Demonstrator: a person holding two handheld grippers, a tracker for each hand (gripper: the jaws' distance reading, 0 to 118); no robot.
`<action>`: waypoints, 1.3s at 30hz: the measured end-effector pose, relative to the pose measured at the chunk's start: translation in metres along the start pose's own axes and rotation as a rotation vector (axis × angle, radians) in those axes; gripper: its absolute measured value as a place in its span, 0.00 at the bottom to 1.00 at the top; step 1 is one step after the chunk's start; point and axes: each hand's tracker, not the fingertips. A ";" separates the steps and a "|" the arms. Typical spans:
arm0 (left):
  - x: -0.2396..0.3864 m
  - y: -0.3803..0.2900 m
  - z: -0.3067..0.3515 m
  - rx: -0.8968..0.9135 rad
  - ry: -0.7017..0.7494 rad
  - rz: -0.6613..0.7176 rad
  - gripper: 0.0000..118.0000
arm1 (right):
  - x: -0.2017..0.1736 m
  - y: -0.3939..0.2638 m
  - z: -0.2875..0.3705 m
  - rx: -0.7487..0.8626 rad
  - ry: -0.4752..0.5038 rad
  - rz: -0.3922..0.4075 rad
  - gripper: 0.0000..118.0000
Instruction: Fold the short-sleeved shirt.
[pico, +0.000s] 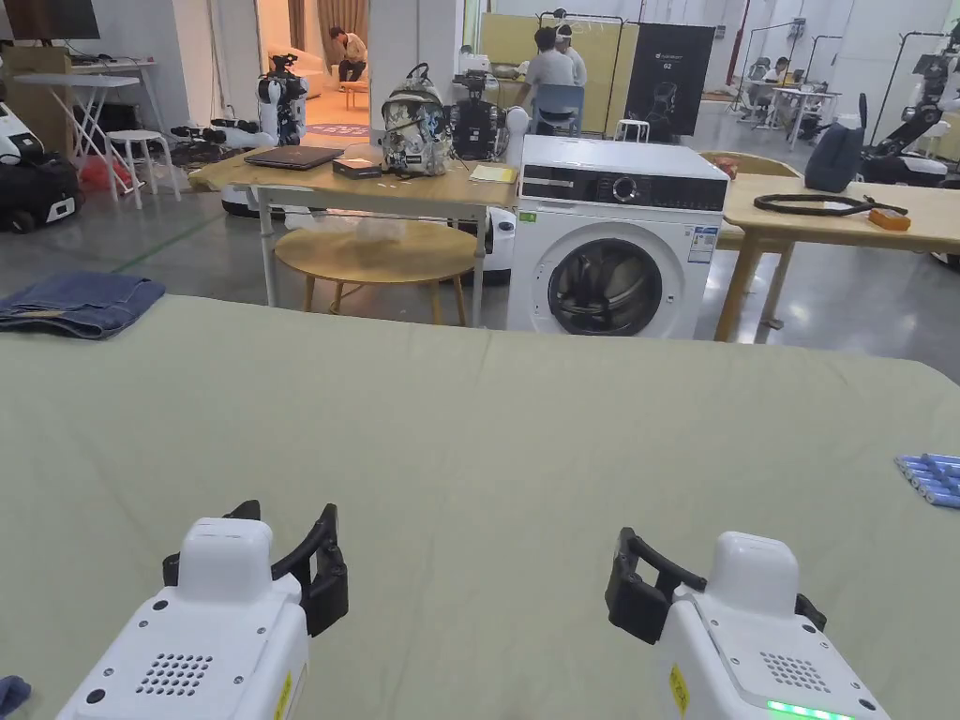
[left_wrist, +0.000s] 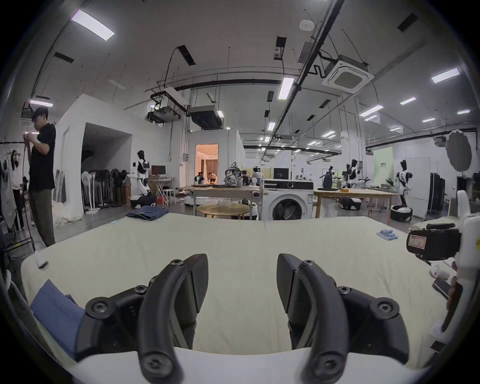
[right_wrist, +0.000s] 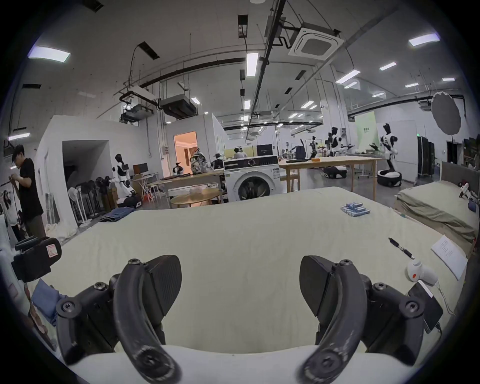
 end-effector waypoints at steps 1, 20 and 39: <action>0.000 0.001 0.001 -0.003 0.001 0.002 0.45 | 0.000 0.001 0.000 -0.006 -0.003 -0.004 0.81; -0.010 -0.004 -0.002 -0.045 0.018 0.008 0.45 | -0.003 -0.002 -0.010 -0.037 -0.116 0.039 0.81; -0.016 -0.002 -0.010 -0.052 0.014 -0.023 0.45 | 0.001 -0.003 -0.014 -0.050 -0.140 0.087 0.81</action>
